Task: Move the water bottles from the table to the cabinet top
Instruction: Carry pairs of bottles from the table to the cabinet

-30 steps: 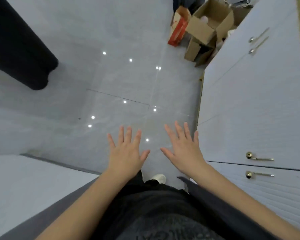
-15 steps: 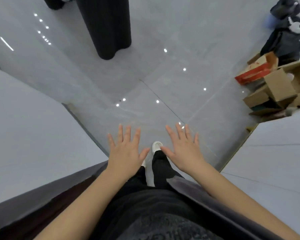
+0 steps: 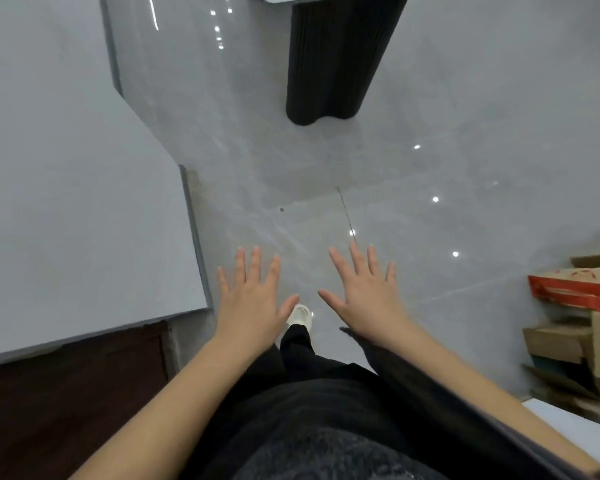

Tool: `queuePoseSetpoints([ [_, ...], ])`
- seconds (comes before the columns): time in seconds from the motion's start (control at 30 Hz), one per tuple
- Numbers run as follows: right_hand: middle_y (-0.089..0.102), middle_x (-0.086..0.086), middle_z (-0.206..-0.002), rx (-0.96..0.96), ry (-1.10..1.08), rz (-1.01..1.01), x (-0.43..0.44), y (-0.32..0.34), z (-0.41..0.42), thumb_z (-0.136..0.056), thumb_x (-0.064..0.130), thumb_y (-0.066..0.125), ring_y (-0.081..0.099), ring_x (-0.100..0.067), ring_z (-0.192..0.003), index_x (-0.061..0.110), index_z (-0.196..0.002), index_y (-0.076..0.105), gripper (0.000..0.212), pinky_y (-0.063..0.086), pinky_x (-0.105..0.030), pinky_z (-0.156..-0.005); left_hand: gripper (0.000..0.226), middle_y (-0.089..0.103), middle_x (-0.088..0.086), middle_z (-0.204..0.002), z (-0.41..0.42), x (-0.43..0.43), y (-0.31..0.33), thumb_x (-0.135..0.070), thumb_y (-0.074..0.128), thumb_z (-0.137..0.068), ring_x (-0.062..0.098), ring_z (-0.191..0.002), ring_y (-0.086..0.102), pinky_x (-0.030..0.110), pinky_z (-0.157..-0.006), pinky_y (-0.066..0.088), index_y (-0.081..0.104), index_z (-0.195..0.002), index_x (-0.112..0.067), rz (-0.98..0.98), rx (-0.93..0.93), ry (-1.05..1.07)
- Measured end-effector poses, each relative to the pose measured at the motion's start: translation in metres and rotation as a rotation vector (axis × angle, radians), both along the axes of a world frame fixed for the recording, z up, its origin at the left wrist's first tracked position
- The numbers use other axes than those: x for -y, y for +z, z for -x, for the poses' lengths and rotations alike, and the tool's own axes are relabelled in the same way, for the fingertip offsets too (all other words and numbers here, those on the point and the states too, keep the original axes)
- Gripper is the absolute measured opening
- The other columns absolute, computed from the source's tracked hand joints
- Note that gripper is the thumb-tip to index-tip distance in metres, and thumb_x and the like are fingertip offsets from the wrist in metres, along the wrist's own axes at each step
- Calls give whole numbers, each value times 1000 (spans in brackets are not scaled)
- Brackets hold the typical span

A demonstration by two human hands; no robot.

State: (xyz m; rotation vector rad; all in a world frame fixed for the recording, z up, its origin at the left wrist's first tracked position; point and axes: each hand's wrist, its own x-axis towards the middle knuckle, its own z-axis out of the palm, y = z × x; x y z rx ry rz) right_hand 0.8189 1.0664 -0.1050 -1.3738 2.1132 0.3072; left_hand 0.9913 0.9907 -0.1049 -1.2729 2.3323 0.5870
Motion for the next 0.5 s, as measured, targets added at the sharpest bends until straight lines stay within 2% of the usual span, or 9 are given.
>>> queuePoseSetpoints([
  [0.27, -9, -5, -164, 2, 56, 3, 46, 1, 40, -94, 65, 30, -13, -33, -149, 35, -154, -4, 76, -1, -59, -117, 74, -9, 10, -162, 42, 33, -1, -61, 24, -96, 32, -147, -17, 58, -117, -1, 1, -155, -23, 23, -23, 54],
  [0.5, -10, -5, -164, -22, 38, 7, 117, 0, 73, -95, 65, 29, -14, -32, -149, 34, -155, -5, 76, -1, -59, -117, 74, -5, 11, -162, 76, 105, -8, -61, 26, -96, 32, -147, -15, 59, -117, 1, 3, -154, -22, 29, -49, 42],
])
